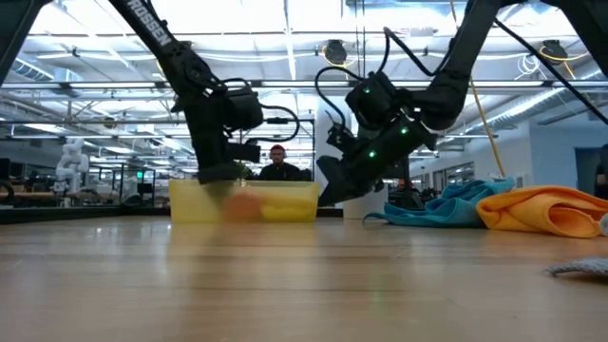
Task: Fold microfiber towels
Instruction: Put the pink microfiber cloth into the yellow bin
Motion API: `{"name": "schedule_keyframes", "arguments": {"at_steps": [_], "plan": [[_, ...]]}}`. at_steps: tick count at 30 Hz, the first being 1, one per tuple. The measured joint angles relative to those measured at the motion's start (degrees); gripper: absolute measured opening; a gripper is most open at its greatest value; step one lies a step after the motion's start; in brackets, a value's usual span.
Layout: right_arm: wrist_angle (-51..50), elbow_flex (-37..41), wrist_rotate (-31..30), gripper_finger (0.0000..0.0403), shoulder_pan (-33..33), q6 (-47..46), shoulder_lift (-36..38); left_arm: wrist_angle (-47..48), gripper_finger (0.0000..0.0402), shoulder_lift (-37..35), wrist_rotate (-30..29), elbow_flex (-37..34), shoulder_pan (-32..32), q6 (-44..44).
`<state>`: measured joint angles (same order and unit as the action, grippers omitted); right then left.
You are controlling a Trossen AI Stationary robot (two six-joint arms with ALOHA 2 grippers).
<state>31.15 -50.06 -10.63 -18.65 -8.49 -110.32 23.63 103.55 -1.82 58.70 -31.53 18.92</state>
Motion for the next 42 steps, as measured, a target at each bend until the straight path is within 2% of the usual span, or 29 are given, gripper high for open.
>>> {"name": "schedule_keyframes", "arguments": {"at_steps": [4, 6, 11, 16, 19, 23, 26, 30, 36, 42], "plan": [[-2.22, -0.02, -0.37, 0.0, 1.04, -0.51, 0.34, -3.27, 0.0008, -0.51, -1.13, 0.03, 0.0, 1.53], [-3.4, 0.0, -2.7, 0.0, 1.76, -0.82, 0.46, -2.21, 0.0012, -0.54, -1.65, 0.82, 0.02, 1.62], [-6.63, 0.14, -8.64, 0.0, 4.23, -1.26, 2.14, 6.71, 0.0006, -0.52, -4.66, 2.87, 0.64, 1.92], [-12.63, 0.24, -15.51, 0.0, 6.96, -1.27, 6.09, 18.97, 0.0009, -0.55, -8.43, 5.91, 1.74, -1.52], [-15.94, 0.2, -18.29, 0.0, 8.58, -1.29, 8.65, 21.45, 0.0012, -0.55, -9.15, 7.34, 2.07, -4.08], [-17.36, 1.4, -19.99, 0.0, 11.29, -1.34, 11.03, 19.2, 0.0004, -0.55, -10.07, 8.92, 1.74, -6.38], [-14.74, 4.62, -20.06, 0.0, 13.43, -2.64, 12.63, 15.36, 0.0006, -0.55, -11.71, 9.45, 0.79, -7.54], [-9.18, 9.39, -20.92, 0.0, 16.14, -2.87, 15.38, 11.36, 0.0003, -0.55, -11.06, 10.35, -0.92, -8.58], [-5.61, 13.49, -21.11, 0.0, 18.07, -2.86, 20.27, 0.36, 0.0003, -0.57, -0.1, 10.11, -3.96, -9.43], [-5.71, 15.77, -21.05, 0.0, 18.83, -3.01, 22.53, -4.23, 0.0003, 1.53, 3.34, 9.03, -5.78, -11.96]]}}
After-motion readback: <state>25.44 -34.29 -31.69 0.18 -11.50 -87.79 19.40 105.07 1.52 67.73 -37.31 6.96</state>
